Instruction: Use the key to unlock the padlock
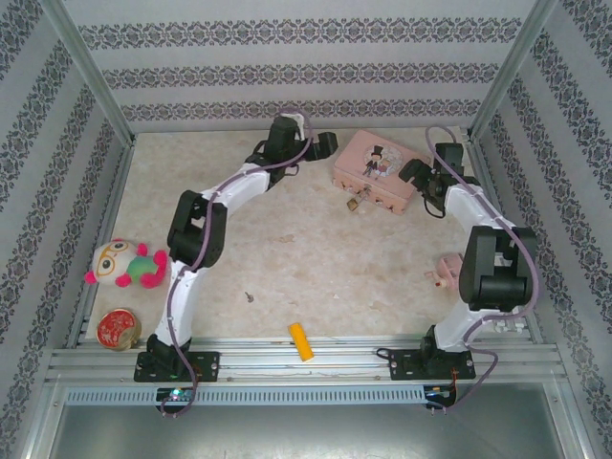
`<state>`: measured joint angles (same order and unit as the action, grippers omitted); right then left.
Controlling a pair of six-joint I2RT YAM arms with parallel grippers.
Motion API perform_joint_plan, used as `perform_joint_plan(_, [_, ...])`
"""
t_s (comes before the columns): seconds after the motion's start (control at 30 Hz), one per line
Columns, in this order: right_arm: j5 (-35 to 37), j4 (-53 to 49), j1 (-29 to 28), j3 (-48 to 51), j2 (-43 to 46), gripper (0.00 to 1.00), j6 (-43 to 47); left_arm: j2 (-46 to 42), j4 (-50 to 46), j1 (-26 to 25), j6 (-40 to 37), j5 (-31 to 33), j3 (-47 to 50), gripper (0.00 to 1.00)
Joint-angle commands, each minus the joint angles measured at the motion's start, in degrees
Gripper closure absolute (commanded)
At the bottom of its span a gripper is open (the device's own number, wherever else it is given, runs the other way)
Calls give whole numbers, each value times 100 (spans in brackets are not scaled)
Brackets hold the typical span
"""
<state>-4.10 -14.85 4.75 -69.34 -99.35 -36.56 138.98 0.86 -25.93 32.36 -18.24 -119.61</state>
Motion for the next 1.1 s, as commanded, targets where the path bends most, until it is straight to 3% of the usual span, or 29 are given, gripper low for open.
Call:
perform_joint_plan(0.0, [-166,-33,41,-223,-181,7,-133,464,-923,-123,-177,-132,-868,3])
perform_joint_plan(0.3, [-448,75,69,-352,-514,12,-132,1699,-1761,-198,-426,134,-2660,17])
perform_joint_plan(0.63, [-942,245,70,-263,-665,19,-115,1931,-1510,-328,-438,-201,-2681,21])
perform_joint_plan(0.93, [-1440,331,-167,-264,-884,30,-111,1843,-1891,-456,-663,-303,-2623,41])
perform_joint_plan(1.07, [-1501,350,-440,-209,-867,32,-80,1398,-1673,-521,-837,-280,-2005,49])
